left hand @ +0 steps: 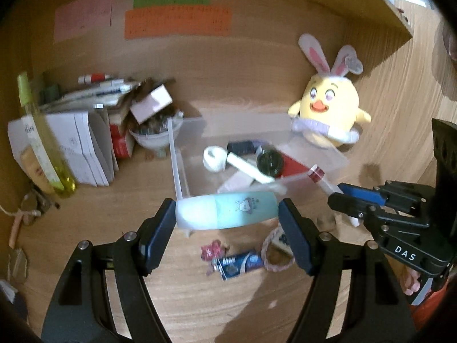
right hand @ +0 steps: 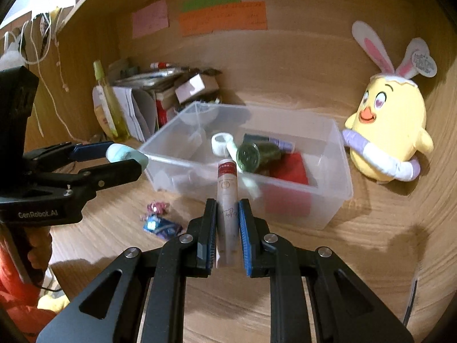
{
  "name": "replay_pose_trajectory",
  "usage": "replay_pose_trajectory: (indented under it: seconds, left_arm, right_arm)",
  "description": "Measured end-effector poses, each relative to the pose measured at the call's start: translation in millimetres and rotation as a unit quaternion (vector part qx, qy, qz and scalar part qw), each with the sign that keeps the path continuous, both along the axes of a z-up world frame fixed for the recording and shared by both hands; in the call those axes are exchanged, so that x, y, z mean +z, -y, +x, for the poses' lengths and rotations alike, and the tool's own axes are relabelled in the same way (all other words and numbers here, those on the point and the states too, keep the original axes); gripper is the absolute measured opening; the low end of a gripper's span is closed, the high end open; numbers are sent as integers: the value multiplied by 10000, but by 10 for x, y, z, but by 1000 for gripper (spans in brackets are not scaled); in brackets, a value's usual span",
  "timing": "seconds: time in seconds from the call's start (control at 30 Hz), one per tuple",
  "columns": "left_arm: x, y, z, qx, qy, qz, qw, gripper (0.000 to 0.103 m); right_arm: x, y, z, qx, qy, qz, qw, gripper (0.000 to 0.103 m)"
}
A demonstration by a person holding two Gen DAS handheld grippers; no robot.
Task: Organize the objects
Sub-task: 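Lift the lip balm tube and mint green case and carry both over the box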
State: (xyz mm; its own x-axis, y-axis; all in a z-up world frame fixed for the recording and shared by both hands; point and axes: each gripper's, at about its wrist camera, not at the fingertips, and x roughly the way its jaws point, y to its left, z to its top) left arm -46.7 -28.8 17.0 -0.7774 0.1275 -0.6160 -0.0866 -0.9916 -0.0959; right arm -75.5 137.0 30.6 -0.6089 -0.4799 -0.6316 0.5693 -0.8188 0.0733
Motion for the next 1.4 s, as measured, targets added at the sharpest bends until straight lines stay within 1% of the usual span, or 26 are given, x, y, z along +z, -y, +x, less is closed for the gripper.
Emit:
replay_pose_trajectory:
  seconds: [0.17, 0.4, 0.6, 0.8, 0.9, 1.07, 1.2, 1.4]
  left_arm:
    - [112, 17, -42, -14, -181, 43, 9998, 73]
    - [254, -6, -149, 50, -396, -28, 9992, 73]
    - [359, -16, -247, 12, -483, 17, 9988, 73]
    - [465, -78, -323, -1, -699, -72, 9975, 73]
    - [478, -99, -383, -7, -739, -80, 9972, 73]
    - [439, -108, -508, 23, -691, -89, 9976, 73]
    - [347, -108, -623, 40, -537, -81, 9985, 73]
    - [167, -98, -791, 66, -269, -81, 9996, 73]
  right_arm:
    - [157, -54, -47, -121, -182, -148, 9997, 14]
    - [358, -105, -142, -266, -471, -241, 9982, 14]
    - [480, -153, -275, -274, -533, -396, 9974, 14]
    - [560, -138, -422, -280, -585, -432, 9970, 14]
    - [589, -123, -490, -199, -561, -477, 9971, 14]
    - [635, -94, -604, -238, -630, -421, 9968, 14]
    - [627, -67, -726, -294, -595, -375, 9971, 14]
    - [482, -1, -919, -420, -437, -244, 9979, 14]
